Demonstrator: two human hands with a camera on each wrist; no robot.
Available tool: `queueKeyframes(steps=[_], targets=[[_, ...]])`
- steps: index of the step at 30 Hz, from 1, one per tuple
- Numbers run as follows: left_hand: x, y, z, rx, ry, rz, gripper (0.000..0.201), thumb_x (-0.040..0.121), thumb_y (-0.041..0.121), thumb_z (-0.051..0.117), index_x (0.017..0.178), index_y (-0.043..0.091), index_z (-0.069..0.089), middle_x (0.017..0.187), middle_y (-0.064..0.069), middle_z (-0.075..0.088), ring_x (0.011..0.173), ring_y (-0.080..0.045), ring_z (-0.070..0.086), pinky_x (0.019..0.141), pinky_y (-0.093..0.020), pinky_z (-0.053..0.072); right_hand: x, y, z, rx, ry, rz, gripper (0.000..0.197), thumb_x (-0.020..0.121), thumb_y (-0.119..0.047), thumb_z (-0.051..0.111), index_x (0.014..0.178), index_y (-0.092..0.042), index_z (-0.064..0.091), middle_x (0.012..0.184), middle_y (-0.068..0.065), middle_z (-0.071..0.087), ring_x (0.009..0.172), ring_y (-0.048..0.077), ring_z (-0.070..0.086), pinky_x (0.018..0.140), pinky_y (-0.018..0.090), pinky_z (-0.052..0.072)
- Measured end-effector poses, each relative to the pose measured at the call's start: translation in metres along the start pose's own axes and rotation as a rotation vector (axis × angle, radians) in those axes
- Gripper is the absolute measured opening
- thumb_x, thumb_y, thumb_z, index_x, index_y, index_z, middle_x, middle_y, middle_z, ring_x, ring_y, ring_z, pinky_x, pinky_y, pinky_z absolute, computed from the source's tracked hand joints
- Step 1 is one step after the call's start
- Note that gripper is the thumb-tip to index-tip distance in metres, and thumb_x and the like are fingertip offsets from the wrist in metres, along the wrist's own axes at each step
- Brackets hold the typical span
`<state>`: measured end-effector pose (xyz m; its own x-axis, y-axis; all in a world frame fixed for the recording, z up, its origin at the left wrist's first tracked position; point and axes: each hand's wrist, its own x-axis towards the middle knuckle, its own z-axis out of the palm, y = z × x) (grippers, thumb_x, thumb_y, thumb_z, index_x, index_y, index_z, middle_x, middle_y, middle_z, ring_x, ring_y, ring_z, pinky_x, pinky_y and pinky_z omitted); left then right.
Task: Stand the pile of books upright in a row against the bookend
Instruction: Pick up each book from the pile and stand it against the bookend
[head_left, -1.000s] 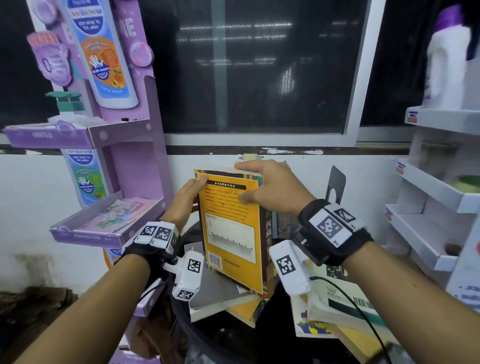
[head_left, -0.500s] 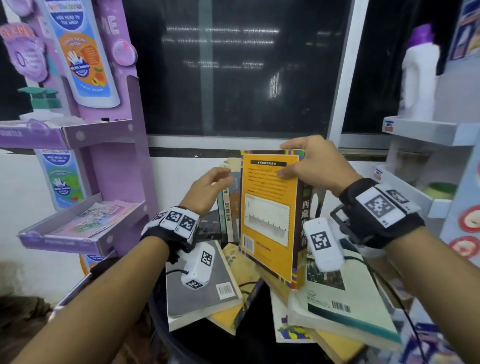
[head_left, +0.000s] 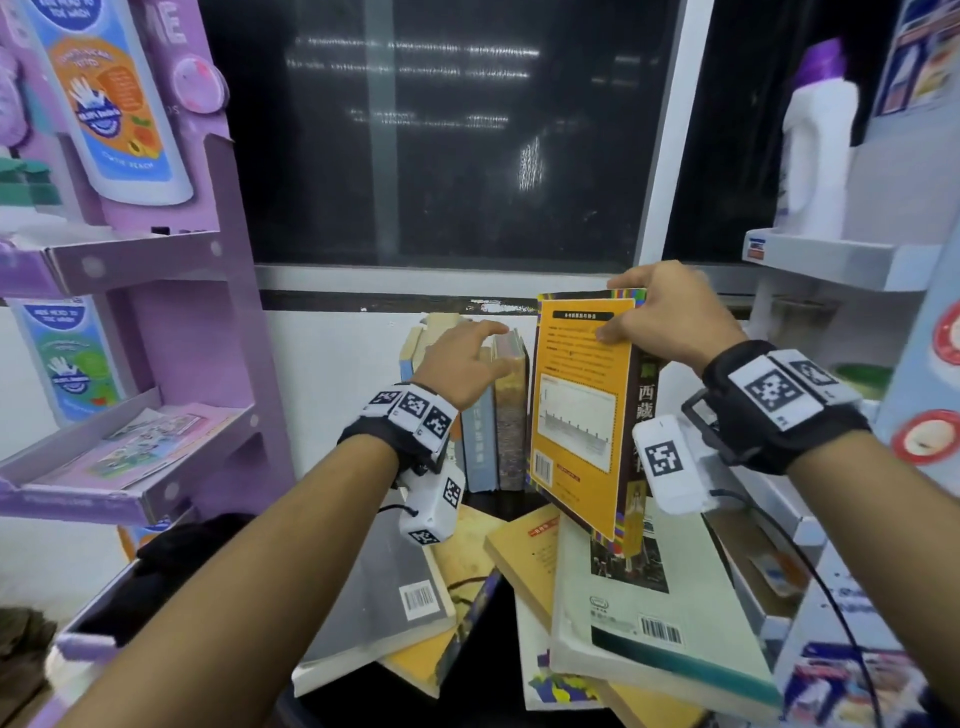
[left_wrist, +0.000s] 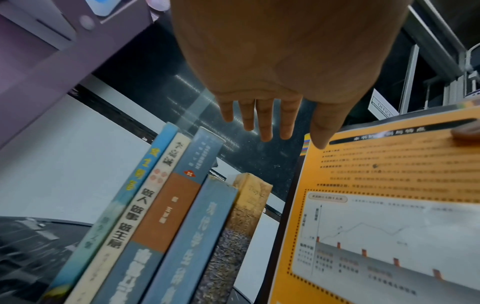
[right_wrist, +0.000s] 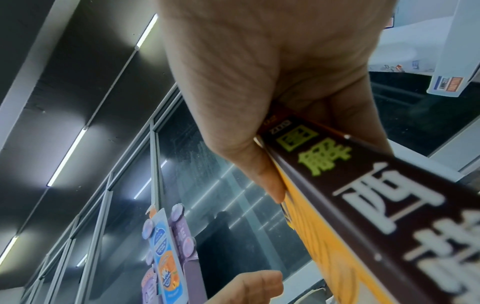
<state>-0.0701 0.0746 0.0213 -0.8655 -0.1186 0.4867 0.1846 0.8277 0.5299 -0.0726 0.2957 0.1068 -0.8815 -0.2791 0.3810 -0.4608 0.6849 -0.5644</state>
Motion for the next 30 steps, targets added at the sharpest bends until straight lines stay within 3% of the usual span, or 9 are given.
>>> queueKeyframes(steps=[5, 8, 12, 18, 23, 27, 30], targets=[[0.017, -0.004, 0.015, -0.004, -0.030, 0.010, 0.049, 0.092, 0.030, 0.060, 0.138, 0.017, 0.047, 0.144, -0.005, 0.044, 0.134, -0.021, 0.038, 0.109, -0.032, 0.028, 0.018, 0.012, 0.003, -0.022, 0.034, 0.014, 0.058, 0.082, -0.018, 0.075, 0.134, -0.015, 0.051, 0.112, 0.013, 0.066, 0.096, 0.028, 0.067, 0.082, 0.043, 0.057], [0.027, -0.006, 0.024, 0.006, -0.054, 0.015, 0.050, 0.093, 0.027, 0.059, 0.140, 0.014, 0.046, 0.146, -0.007, 0.043, 0.136, -0.021, 0.033, 0.109, -0.030, 0.025, 0.031, 0.018, 0.009, -0.029, 0.058, 0.028, 0.058, 0.082, -0.020, 0.075, 0.134, -0.017, 0.051, 0.111, 0.011, 0.066, 0.093, 0.025, 0.066, 0.076, 0.037, 0.057], [0.040, -0.013, 0.034, 0.015, -0.084, 0.019, 0.050, 0.093, 0.028, 0.059, 0.139, 0.016, 0.046, 0.146, -0.007, 0.042, 0.134, -0.023, 0.037, 0.109, -0.032, 0.027, 0.044, 0.026, 0.018, -0.047, 0.103, 0.013, 0.042, 0.085, -0.020, 0.071, 0.125, -0.014, 0.059, 0.093, 0.002, 0.059, 0.083, 0.018, 0.058, 0.068, 0.029, 0.048], [0.060, -0.027, 0.047, 0.085, -0.134, 0.024, 0.052, 0.091, 0.035, 0.060, 0.139, 0.021, 0.047, 0.150, -0.006, 0.038, 0.138, -0.023, 0.031, 0.114, -0.038, 0.024, 0.067, 0.034, 0.045, -0.061, 0.154, -0.004, 0.048, 0.086, -0.020, 0.069, 0.131, -0.015, 0.056, 0.114, 0.008, 0.067, 0.098, 0.023, 0.063, 0.080, 0.035, 0.052], [0.073, -0.034, 0.054, 0.073, -0.180, -0.007, 0.061, 0.086, 0.039, 0.065, 0.142, 0.023, 0.045, 0.152, -0.004, 0.032, 0.140, -0.022, 0.028, 0.116, -0.043, 0.024, 0.085, 0.037, 0.071, -0.067, 0.196, 0.029, 0.041, 0.087, -0.020, 0.066, 0.126, -0.014, 0.056, 0.112, 0.011, 0.064, 0.104, 0.030, 0.061, 0.086, 0.044, 0.054], [0.075, -0.041, 0.063, 0.085, -0.167, 0.000, 0.063, 0.087, 0.038, 0.065, 0.143, 0.021, 0.042, 0.153, -0.004, 0.030, 0.141, -0.020, 0.025, 0.117, -0.037, 0.021, 0.096, 0.038, 0.091, -0.049, 0.224, 0.029, 0.030, 0.085, -0.024, 0.067, 0.113, -0.017, 0.060, 0.102, 0.008, 0.069, 0.091, 0.030, 0.066, 0.079, 0.045, 0.057], [0.075, -0.043, 0.064, 0.128, -0.146, 0.051, 0.061, 0.088, 0.038, 0.063, 0.143, 0.021, 0.042, 0.150, -0.004, 0.036, 0.140, -0.021, 0.027, 0.115, -0.036, 0.021, 0.105, 0.037, 0.098, -0.060, 0.236, 0.015, 0.028, 0.083, -0.021, 0.067, 0.111, -0.016, 0.062, 0.102, 0.010, 0.069, 0.090, 0.031, 0.065, 0.079, 0.045, 0.057]])
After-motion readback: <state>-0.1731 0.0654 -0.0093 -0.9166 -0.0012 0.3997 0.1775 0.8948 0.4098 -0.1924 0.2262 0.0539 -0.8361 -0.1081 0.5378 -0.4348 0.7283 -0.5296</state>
